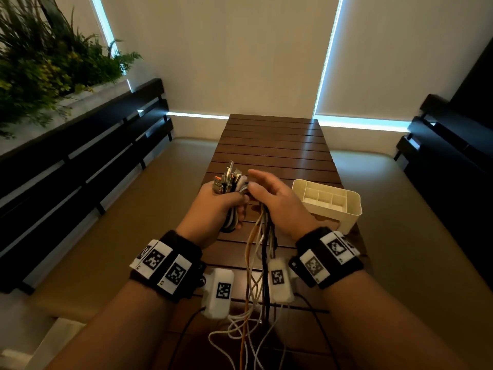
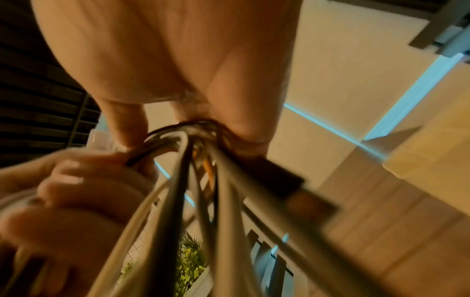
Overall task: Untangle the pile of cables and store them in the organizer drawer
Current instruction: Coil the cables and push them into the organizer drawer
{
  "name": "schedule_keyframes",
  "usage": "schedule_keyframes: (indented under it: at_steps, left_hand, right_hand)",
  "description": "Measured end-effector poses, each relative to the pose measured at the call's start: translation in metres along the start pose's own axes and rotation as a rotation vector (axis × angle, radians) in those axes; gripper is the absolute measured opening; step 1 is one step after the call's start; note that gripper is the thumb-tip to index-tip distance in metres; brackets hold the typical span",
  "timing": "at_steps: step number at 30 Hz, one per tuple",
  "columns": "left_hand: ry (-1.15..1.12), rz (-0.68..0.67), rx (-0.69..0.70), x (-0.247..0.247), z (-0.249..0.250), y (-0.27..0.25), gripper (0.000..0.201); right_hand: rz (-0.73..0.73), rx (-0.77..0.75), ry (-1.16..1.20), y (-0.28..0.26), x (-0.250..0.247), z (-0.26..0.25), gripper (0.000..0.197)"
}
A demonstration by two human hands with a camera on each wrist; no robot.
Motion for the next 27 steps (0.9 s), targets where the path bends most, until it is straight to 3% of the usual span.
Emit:
schedule_keyframes:
  at_steps: [5, 9, 15, 20, 27]
  left_hand:
    - [-0.104, 0.101, -0.006, -0.009, -0.002, -0.002, 0.017]
    - [-0.212, 0.142, 0.001, -0.017, -0.004, -0.004, 0.028]
    - [-0.222, 0.051, -0.080, -0.014, -0.017, -0.018, 0.018]
    - [-0.143, -0.105, -0.096, 0.008, -0.026, -0.028, 0.028]
    - [-0.120, -0.060, -0.095, 0.015, -0.025, -0.028, 0.036]
  right_hand:
    - [0.020, 0.085, 0.306, -0.008, 0.017, 0.024, 0.034]
    - [0.025, 0.114, 0.230, -0.020, 0.031, 0.036, 0.027]
    - [0.080, 0.114, 0.197, -0.027, 0.025, 0.025, 0.057]
    - [0.132, 0.104, 0.030, -0.031, 0.021, 0.016, 0.050]
    - [0.239, 0.001, -0.151, -0.034, 0.015, 0.008, 0.043]
Point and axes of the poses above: each hand's wrist, its own y-axis towards the middle knuckle, its own x-axis out of the palm, z = x × y, the point moved 5 cm from there along y, towards the middle knuckle
